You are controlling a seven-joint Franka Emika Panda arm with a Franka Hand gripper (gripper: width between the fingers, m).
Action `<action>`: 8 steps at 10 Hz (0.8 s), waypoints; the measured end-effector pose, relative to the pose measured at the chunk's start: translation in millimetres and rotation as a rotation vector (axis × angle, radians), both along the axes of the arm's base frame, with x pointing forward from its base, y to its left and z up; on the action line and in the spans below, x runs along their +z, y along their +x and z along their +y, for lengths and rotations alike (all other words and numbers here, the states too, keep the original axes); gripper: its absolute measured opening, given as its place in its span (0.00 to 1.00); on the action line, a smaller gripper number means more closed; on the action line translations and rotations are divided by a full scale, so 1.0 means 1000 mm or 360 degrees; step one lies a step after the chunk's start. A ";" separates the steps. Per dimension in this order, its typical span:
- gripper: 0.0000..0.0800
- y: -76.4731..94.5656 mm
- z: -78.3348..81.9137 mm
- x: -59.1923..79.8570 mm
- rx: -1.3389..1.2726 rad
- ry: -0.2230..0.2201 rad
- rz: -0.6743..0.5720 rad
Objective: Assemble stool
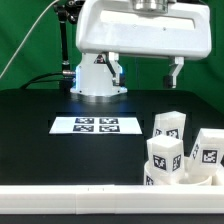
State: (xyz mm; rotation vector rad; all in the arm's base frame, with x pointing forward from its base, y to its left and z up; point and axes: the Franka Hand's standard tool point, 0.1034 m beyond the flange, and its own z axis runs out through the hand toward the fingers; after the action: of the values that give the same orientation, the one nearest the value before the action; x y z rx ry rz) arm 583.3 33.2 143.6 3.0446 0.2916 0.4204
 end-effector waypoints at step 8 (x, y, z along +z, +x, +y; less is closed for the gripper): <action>0.81 -0.002 0.006 -0.017 0.0386 -0.0069 0.0287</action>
Offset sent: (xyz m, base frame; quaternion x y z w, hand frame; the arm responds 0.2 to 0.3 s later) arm 0.0033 0.0154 -0.0086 0.0491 0.0055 -0.0933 0.9944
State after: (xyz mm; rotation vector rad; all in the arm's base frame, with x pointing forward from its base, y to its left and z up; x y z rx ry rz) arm 581.6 39.6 127.0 3.0175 0.6746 0.1465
